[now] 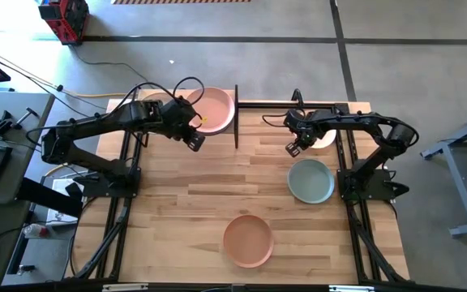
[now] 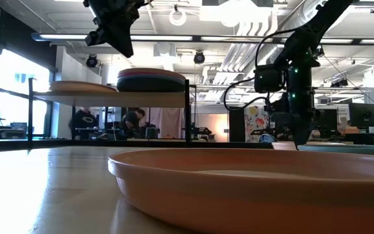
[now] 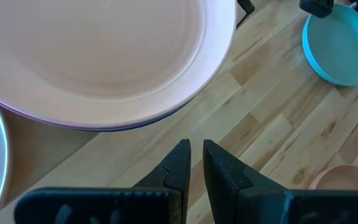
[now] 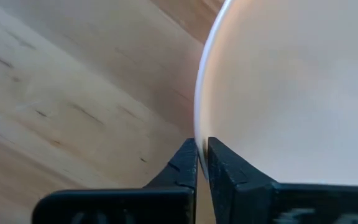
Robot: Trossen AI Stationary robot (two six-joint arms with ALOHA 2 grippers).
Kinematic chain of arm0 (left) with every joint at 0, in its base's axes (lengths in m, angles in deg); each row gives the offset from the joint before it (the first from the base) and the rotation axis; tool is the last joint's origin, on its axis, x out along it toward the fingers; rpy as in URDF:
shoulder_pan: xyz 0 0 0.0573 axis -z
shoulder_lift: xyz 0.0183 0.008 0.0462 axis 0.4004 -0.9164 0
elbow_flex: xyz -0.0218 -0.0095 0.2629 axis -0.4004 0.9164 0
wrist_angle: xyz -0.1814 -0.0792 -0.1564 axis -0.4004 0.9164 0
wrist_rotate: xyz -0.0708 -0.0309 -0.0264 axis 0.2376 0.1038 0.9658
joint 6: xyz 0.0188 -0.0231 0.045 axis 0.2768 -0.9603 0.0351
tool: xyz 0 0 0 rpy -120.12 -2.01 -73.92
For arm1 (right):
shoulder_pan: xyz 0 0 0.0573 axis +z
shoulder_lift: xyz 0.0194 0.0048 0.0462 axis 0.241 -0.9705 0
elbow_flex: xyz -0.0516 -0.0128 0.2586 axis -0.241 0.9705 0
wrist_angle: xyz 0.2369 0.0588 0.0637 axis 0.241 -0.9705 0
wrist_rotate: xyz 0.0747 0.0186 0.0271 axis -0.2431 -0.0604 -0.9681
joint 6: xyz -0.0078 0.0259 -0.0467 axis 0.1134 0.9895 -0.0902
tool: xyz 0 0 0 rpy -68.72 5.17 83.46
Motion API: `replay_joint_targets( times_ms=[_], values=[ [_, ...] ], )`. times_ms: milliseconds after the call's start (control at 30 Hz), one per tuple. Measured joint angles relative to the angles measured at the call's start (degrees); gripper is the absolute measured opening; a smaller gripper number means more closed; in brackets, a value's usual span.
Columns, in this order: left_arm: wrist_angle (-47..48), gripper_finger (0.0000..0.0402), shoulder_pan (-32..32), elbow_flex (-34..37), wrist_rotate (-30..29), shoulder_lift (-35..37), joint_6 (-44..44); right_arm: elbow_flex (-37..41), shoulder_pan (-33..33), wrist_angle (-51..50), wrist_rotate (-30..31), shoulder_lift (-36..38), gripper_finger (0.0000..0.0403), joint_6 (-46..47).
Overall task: Place and stack plates onto a shelf
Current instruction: Stack the white plate on top of the cream plate on the shelf
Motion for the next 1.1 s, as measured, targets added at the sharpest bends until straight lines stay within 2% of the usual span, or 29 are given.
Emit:
replay_joint_targets(
  times_ms=[467, 800, 1100],
  values=[
    [0.53, 0.0031, -0.09, 0.00, 0.08, 0.02, -8.08, -10.00, 4.36, -10.94, -0.02, 3.32, 0.0000, -0.40],
    [5.03, 0.0031, -0.07, 0.00, 1.27, 0.02, -8.52, -18.35, 6.59, -17.86, 0.02, 5.91, 0.0000, 0.42],
    [7.95, 0.0031, -0.04, 0.00, 4.66, 0.02, -9.97, -27.85, 12.18, -26.79, -4.21, 6.05, 0.0000, 4.80]
  ],
)
